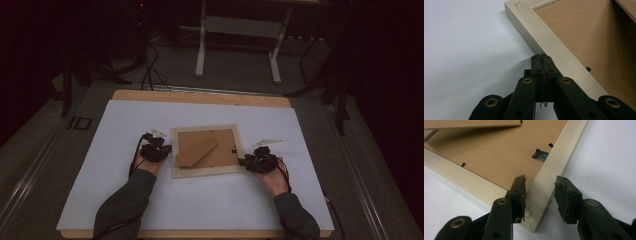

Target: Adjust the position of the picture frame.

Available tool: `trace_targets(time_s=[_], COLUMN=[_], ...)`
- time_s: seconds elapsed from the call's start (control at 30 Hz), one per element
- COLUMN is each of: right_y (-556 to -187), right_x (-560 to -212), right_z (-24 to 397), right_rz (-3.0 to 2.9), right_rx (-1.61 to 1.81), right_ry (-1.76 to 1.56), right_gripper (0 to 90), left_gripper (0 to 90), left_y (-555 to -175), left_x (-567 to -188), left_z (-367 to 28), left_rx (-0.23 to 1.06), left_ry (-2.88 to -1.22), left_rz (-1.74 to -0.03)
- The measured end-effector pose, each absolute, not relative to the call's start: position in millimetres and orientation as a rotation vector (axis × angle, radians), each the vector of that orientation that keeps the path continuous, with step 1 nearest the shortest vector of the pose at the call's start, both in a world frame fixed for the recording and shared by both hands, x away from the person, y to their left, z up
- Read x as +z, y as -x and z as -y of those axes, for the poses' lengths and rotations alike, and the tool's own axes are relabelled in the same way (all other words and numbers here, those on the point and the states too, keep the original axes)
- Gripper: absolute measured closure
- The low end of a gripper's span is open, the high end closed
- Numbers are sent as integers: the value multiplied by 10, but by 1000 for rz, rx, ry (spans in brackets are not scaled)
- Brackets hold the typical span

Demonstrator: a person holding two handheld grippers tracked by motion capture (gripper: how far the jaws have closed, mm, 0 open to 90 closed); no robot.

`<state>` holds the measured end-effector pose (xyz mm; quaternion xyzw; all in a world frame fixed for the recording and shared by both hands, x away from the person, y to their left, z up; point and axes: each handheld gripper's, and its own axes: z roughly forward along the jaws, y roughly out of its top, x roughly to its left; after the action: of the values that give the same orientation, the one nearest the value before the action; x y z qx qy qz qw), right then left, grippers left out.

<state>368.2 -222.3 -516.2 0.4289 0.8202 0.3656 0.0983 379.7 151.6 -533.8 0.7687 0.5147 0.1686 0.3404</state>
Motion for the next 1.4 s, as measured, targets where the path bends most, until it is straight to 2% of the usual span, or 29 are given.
trace_targets(time_s=[0.5,0.73,1.1,1.23,1.4], right_y=[-3495,-3529,-3589,-3624,-3652], right_x=[-5178,-5166,-5172,-5204,-5208], right_z=[2155,2155,2131,2098,2087], right_rz=[-2424,-2413,-2400,-2402,-2388], right_rx=[1142,1132,1131,1103,1104], right_ry=[-1272,-1283,-1312,-1326,-1349], right_gripper=[598,647,607,536,548], left_gripper=[900,900,900,900,900], left_y=[-3915,-3877,-3622,-3456,-3366], left_x=[-5341,-5350,-5357,-5368,-5378], left_z=[-1556,-1556,-1582,-1610,-1611], left_rx=[433,428,404,390,401], left_ry=[-1970,-1949,-1962,-1973,-1971], left_rz=[-1373,-1385,-1349,-1309,-1297])
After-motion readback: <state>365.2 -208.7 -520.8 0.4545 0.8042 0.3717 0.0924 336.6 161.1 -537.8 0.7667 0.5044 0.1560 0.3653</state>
